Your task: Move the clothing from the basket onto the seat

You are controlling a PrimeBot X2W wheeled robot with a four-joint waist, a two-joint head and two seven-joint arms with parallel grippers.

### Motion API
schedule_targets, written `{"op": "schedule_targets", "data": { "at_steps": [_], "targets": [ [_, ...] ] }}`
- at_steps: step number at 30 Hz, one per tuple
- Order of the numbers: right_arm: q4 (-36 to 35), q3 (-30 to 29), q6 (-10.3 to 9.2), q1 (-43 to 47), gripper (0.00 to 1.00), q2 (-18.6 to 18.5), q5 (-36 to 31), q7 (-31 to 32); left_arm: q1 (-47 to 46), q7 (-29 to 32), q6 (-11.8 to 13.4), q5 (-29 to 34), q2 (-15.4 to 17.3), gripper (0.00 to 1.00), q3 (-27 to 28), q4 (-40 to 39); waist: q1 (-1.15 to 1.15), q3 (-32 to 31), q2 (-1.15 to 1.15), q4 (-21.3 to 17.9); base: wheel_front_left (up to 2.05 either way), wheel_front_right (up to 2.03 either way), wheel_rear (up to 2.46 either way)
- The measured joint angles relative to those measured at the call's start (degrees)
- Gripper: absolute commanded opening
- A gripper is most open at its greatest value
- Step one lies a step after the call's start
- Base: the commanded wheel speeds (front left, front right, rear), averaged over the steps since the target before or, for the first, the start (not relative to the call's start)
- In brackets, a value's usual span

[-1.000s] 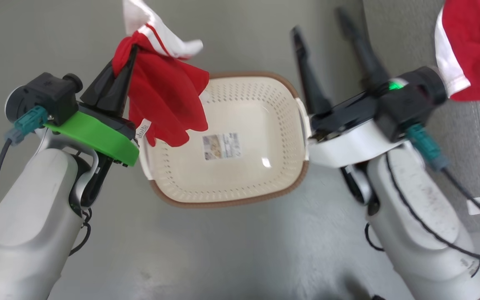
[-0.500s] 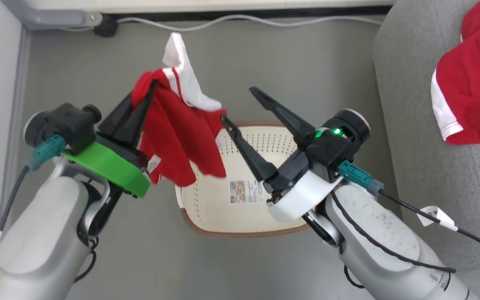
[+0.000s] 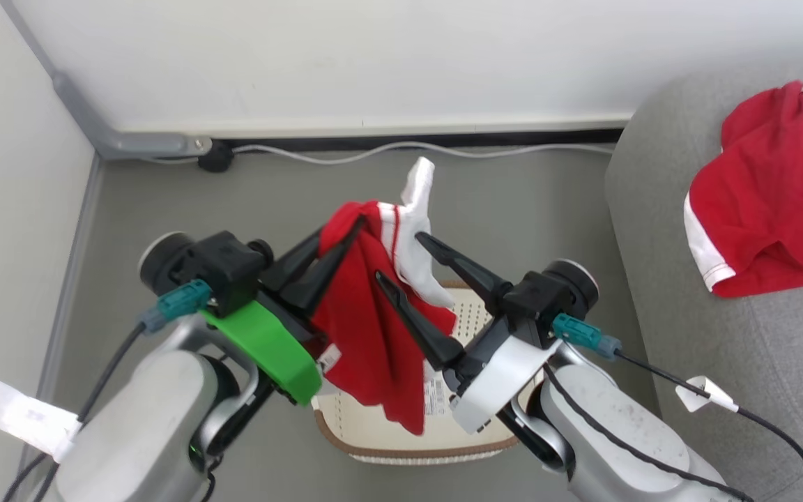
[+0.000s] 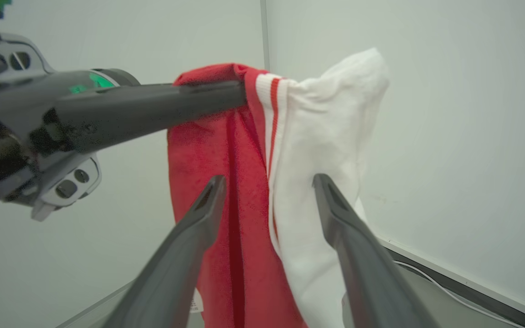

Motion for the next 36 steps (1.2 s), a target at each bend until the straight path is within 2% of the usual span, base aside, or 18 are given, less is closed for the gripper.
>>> {"op": "schedule_targets", "data": {
  "at_steps": [9,10,11,12,14,17,18,20,22,23,27,36],
  "targets": [
    [1.92,1.40,0.25,2.92,1.00,0.03,1.32,0.00,1.33,4.78,0.00,-3.55,-1.63,0.00,-3.18,-10.24,0.00,-5.88,0.00,0.02,0.00,0.00,0.00],
    [1.98,1.56,0.27,3.08,0.79,0.03,1.44,0.00,1.63,5.42,0.00,-4.35,-1.96,0.00,-3.54,-11.44,0.00,-6.42,0.00,0.02,0.00,0.00,0.00],
    [2.00,1.77,0.44,3.24,0.21,0.03,1.77,0.00,2.05,6.01,0.00,-5.15,-2.26,0.00,-3.83,-12.52,0.00,-6.91,0.00,0.02,0.00,0.00,0.00],
    [1.99,1.99,0.44,3.40,0.00,0.04,1.91,0.00,2.43,6.57,0.01,-5.90,-2.42,0.00,-4.01,-13.38,0.00,-7.34,0.00,0.02,0.00,0.00,0.00],
    [1.91,2.43,0.49,3.56,0.00,0.04,2.75,0.01,3.10,7.59,0.45,-6.39,-2.35,0.00,-3.90,-14.55,0.00,-8.01,0.00,-0.01,0.00,0.00,0.00],
    [1.54,3.31,0.52,3.65,0.00,0.09,4.15,0.01,4.09,8.36,2.56,-6.36,-1.57,0.00,-2.68,-15.75,0.00,-8.42,0.00,-0.34,0.00,0.00,0.00],
    [1.51,3.47,0.52,3.65,0.00,0.12,4.28,0.01,4.47,8.37,3.23,-6.35,-1.12,0.20,-2.13,-16.10,0.00,-8.43,0.00,-0.57,0.00,0.00,0.00],
    [1.38,3.53,0.51,3.65,0.00,0.11,4.31,0.01,5.25,8.77,4.39,-6.32,-0.32,0.45,-1.23,-16.68,0.00,-8.35,0.00,-1.15,0.00,0.00,0.00],
    [1.25,3.46,0.51,3.65,0.00,0.10,4.31,0.02,6.33,8.84,5.71,-6.32,0.07,0.91,-0.15,-17.15,0.00,-8.22,0.00,-1.84,0.00,0.00,0.00],
    [1.09,3.35,0.49,3.64,0.00,0.11,4.31,0.02,6.88,8.86,6.11,-6.32,0.41,1.00,0.26,-17.34,0.00,-8.13,0.00,-2.24,0.00,0.00,0.00],
    [0.44,2.14,0.29,3.59,0.00,0.10,4.28,0.29,9.09,8.84,7.82,-6.32,1.75,1.00,1.40,-18.49,0.00,-7.66,0.00,-4.27,0.00,0.00,0.00],
    [-3.92,-3.26,-4.70,3.57,0.00,-3.02,3.64,0.54,10.51,7.55,8.10,-6.02,1.85,1.00,0.53,-20.98,0.00,-5.81,0.00,-10.40,0.00,0.00,0.00]
  ]
}}
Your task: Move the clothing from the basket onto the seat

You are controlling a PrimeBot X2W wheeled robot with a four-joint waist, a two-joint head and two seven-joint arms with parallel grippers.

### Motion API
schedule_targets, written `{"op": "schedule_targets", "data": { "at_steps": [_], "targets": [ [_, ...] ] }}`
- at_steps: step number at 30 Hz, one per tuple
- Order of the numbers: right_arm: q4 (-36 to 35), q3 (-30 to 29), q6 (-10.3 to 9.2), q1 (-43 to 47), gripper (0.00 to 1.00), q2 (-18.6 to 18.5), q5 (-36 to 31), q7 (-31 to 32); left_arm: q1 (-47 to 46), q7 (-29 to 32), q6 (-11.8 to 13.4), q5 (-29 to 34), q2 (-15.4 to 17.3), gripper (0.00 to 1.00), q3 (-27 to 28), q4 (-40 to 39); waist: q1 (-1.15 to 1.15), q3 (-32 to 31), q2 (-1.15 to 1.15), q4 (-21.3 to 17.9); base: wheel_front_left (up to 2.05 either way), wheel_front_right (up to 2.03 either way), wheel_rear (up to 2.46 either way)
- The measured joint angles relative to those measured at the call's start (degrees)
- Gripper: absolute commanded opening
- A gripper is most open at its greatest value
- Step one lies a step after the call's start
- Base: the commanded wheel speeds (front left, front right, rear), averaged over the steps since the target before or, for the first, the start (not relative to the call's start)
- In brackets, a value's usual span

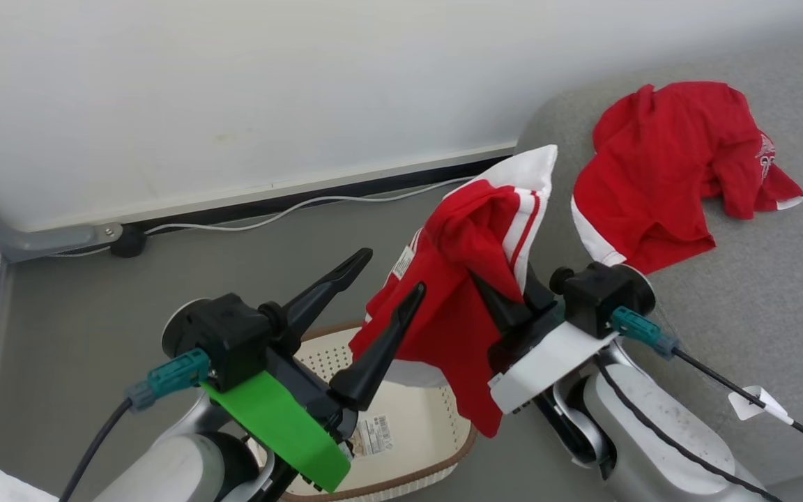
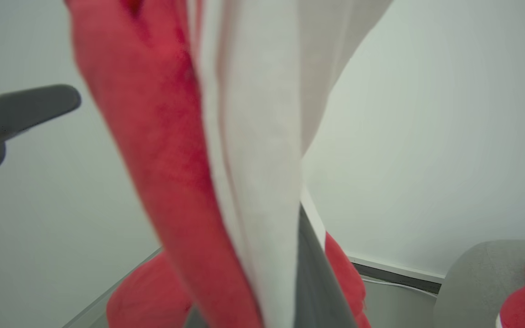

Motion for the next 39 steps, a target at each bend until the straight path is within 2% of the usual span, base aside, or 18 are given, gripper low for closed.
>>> {"op": "schedule_targets", "data": {
  "at_steps": [4,8,15,18,23,31,35,39],
  "targets": [
    [-2.40,-2.27,-2.41,0.13,0.00,-1.15,-0.41,-0.01,0.12,-0.09,-0.54,0.34,0.38,1.00,-0.92,-0.12,0.00,1.24,0.00,-2.96,0.00,0.00,0.00],
    [-5.00,-3.90,-4.00,1.15,0.00,-2.05,-0.41,-0.01,0.26,-0.22,-0.87,0.83,0.52,1.00,-1.74,-0.60,0.00,2.65,0.00,-6.01,0.00,0.00,0.00],
    [-9.44,-5.30,-4.54,3.12,0.00,-2.49,-0.37,-0.01,0.48,-0.21,-1.29,3.43,1.62,1.00,-2.71,-2.64,0.00,6.41,0.00,-11.92,0.00,0.00,0.00],
    [-10.59,-5.64,-4.48,2.72,0.00,-1.96,0.65,-0.01,0.99,-0.29,-0.97,4.45,3.27,1.00,-2.12,-3.28,0.00,8.41,0.00,-13.93,0.00,0.00,0.00],
    [-11.14,-11.67,-4.57,-0.44,0.00,-1.51,3.34,-0.01,1.31,-0.71,-0.94,4.90,3.66,1.00,-2.57,-3.94,0.00,12.51,0.00,-16.39,0.00,0.00,0.00],
    [-8.57,-24.77,-6.11,-16.62,0.00,-1.78,6.24,0.65,4.73,-0.78,0.54,5.78,6.24,1.00,-1.54,-3.78,0.00,19.80,0.00,-16.64,0.00,0.00,0.00],
    [-5.70,-32.92,-6.98,-24.64,0.00,-4.13,7.30,2.13,5.65,-1.30,0.74,5.79,6.98,1.00,-1.19,-4.91,0.01,23.01,0.00,-15.10,0.00,0.00,0.00],
    [-2.89,-39.95,-7.01,-31.91,0.00,-7.94,7.26,3.94,5.89,-1.33,0.74,6.79,9.36,1.00,-0.40,-6.41,0.01,25.74,0.00,-12.61,0.00,0.00,0.00]
  ]
}}
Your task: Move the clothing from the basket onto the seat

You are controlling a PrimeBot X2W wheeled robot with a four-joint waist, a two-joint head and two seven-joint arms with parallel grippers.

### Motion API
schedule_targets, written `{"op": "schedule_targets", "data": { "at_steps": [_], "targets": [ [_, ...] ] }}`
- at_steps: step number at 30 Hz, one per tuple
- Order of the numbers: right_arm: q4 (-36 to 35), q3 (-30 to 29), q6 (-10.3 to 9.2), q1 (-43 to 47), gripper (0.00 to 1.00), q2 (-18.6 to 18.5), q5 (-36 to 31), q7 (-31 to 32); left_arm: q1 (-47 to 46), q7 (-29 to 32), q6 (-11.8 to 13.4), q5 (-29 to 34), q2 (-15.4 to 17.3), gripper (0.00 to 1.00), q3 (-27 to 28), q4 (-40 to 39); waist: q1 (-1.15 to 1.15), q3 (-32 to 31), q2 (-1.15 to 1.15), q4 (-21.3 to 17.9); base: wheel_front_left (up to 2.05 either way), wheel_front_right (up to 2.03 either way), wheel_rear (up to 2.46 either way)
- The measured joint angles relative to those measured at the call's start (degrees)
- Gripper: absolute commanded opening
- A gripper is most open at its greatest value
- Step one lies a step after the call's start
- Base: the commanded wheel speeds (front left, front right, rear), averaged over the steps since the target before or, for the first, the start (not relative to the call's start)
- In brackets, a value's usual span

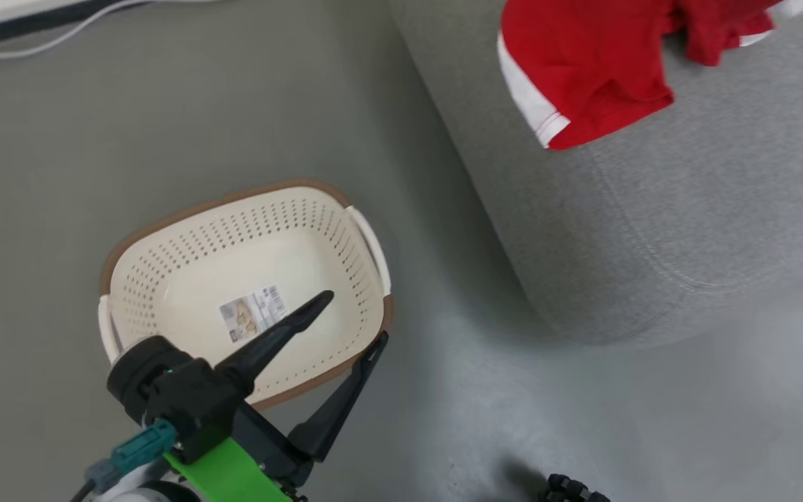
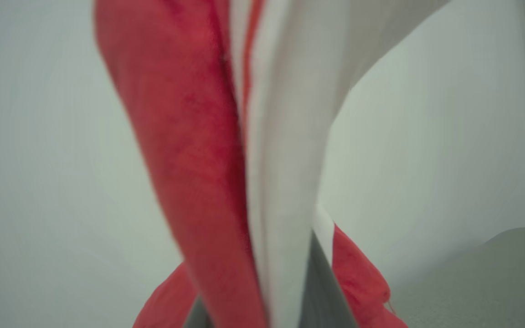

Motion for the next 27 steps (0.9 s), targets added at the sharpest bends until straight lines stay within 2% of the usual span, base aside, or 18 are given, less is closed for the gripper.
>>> {"op": "schedule_targets", "data": {
  "at_steps": [5,11,18,24,27],
  "targets": [
    [2.18,-5.91,-0.01,-7.81,0.00,-7.14,-2.49,3.13,-0.26,-1.03,-1.09,0.62,1.40,1.00,1.29,-2.13,0.00,3.50,0.00,3.51,0.00,0.00,0.00],
    [5.21,-14.45,-0.01,-14.68,0.00,-12.40,-6.92,6.50,-2.38,-2.42,-3.08,0.88,2.65,1.00,2.47,-3.33,0.00,7.86,0.00,7.95,0.00,0.00,0.00],
    [6.32,-14.57,0.00,-18.93,0.00,-13.44,-11.06,10.26,-2.36,-4.74,-3.08,1.01,4.32,1.00,5.50,-3.88,0.00,12.54,0.00,11.60,0.00,0.00,0.00],
    [6.21,-12.93,0.00,-20.92,0.00,-16.63,-17.86,13.63,-1.96,-6.27,-2.93,0.52,5.43,1.00,8.12,-5.28,0.00,17.73,0.00,13.69,0.00,0.00,0.00],
    [6.60,-10.94,0.00,-20.82,0.00,-17.36,-21.67,15.12,-1.65,-7.30,-1.41,0.53,6.69,1.00,10.84,-5.30,0.01,20.35,0.00,14.09,0.00,0.00,0.00]
  ]
}}
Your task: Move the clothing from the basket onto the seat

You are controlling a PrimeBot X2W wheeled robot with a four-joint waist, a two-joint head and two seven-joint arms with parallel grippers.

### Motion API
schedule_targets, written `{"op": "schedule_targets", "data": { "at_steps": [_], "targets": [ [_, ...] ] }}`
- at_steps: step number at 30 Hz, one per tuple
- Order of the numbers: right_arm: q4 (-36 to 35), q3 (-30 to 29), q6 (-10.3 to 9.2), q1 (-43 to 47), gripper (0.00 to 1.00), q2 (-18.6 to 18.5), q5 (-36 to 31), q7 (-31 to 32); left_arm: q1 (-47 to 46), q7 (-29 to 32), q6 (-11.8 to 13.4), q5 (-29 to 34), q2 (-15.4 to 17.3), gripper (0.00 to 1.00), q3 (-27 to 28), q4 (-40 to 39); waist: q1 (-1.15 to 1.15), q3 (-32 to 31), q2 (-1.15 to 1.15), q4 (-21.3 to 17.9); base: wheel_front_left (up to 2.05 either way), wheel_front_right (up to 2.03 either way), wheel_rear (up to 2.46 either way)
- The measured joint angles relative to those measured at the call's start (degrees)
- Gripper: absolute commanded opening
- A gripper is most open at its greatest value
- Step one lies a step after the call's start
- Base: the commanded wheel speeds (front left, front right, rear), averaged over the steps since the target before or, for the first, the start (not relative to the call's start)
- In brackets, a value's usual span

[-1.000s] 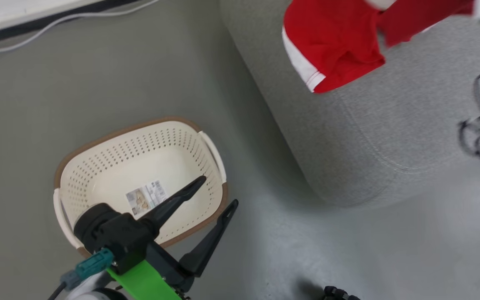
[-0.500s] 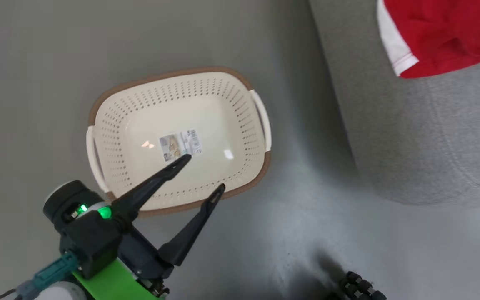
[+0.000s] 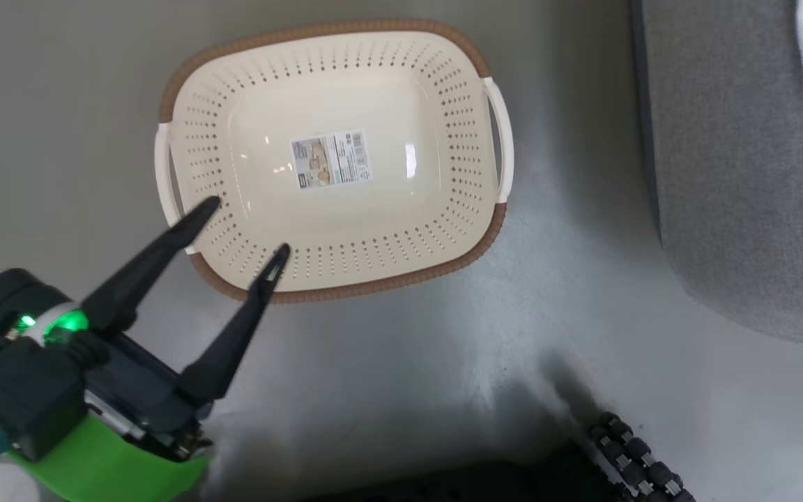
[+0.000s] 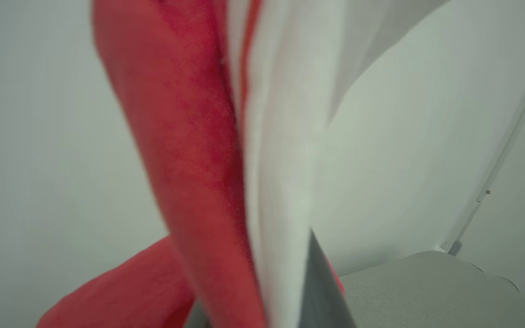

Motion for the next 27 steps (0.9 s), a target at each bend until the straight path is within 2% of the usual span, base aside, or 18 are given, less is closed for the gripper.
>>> {"op": "schedule_targets", "data": {
  "at_steps": [5,12,22,27],
  "targets": [
    [0.75,4.97,0.01,0.60,0.00,0.14,-4.04,3.34,1.02,-0.91,0.76,0.00,2.80,1.00,3.27,0.40,0.00,3.60,0.00,-0.73,0.00,0.00,0.00],
    [3.30,6.60,0.01,3.06,0.00,1.15,-7.23,8.70,2.33,-1.25,1.18,0.08,6.09,1.00,5.30,0.56,0.00,5.38,0.00,-5.14,0.00,0.00,0.00],
    [5.98,4.93,0.03,8.66,0.00,4.70,-3.67,14.43,5.24,-0.58,1.94,-0.03,8.79,1.00,6.71,-1.40,0.00,4.88,0.00,-12.44,0.00,0.00,0.00],
    [7.44,4.37,0.10,11.75,0.00,8.42,-0.45,16.64,7.36,0.87,3.04,-0.09,10.57,1.00,7.86,-2.76,0.00,5.07,0.00,-15.16,0.00,0.00,0.00]
  ]
}}
